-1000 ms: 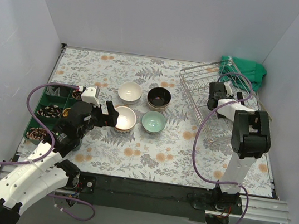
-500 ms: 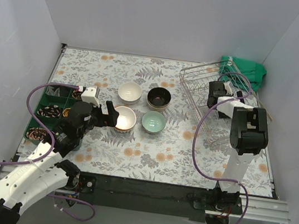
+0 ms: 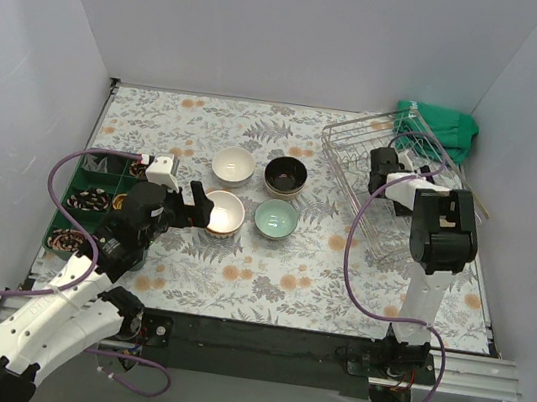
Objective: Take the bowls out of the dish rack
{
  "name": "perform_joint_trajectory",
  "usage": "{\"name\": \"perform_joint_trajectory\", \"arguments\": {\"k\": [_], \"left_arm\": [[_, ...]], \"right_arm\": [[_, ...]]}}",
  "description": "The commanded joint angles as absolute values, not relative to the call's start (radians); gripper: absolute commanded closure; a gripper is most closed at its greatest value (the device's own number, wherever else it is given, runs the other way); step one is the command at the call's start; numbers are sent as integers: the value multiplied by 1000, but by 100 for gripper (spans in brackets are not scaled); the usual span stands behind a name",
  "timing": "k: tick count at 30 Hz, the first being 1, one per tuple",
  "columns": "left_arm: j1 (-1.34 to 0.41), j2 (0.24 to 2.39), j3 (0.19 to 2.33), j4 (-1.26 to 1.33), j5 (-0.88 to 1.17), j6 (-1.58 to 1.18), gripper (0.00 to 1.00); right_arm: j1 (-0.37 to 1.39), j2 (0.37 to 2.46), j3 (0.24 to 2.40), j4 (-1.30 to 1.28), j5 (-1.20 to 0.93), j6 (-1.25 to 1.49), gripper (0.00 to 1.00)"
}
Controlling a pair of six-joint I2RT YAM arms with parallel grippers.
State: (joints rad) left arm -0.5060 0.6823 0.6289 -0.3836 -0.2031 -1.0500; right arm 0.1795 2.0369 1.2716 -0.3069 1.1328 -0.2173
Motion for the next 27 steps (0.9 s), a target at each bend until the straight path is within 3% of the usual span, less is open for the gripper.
{"name": "perform_joint_trajectory", "arguments": {"k": [1,2,6,27], "left_arm": [[-509,670,626,-373,-212,-1032,2],[-509,670,624,-373,-212,-1032,2],[-509,670,624,-371,-212,-1032,2],[-509,670,626,-373,-216,-1031,2]], "right_arm": [[202,2022,1255,-394,1077,-195,48],[213,2005,1259,-399,1080,-193,55],[247,1967,1278,-414,1095,-192,65],[295,1732,1305,-433,887,-80,74]]}}
